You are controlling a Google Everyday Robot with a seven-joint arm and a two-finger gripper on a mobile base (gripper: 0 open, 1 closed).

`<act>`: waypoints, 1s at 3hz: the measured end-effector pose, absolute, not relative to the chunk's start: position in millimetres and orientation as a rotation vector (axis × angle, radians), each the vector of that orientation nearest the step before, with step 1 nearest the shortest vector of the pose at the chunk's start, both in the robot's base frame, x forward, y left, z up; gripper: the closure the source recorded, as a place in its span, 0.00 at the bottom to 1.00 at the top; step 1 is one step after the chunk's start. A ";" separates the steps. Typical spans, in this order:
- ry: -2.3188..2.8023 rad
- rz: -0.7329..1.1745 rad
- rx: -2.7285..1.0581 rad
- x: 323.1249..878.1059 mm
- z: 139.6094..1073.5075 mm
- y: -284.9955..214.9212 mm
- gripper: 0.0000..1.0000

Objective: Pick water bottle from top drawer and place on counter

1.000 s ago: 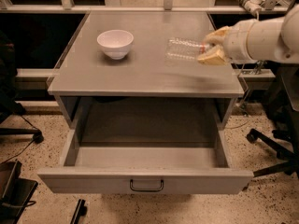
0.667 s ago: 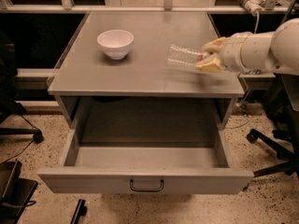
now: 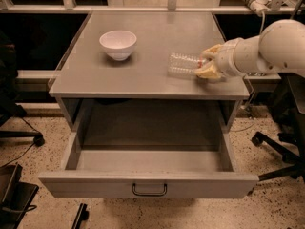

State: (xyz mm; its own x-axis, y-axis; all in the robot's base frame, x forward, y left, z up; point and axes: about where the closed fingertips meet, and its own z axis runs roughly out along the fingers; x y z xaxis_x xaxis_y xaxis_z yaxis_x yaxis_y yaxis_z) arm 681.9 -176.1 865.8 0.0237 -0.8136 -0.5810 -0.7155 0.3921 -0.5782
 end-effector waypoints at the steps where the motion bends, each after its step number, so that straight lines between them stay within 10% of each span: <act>1: 1.715 -0.132 -1.351 682.0 865.8 -176.1 0.35; 3: 1.715 -0.131 -1.351 682.0 865.7 -176.0 0.00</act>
Offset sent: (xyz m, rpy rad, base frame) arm 0.0000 0.0000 0.0000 0.0000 0.0000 0.0000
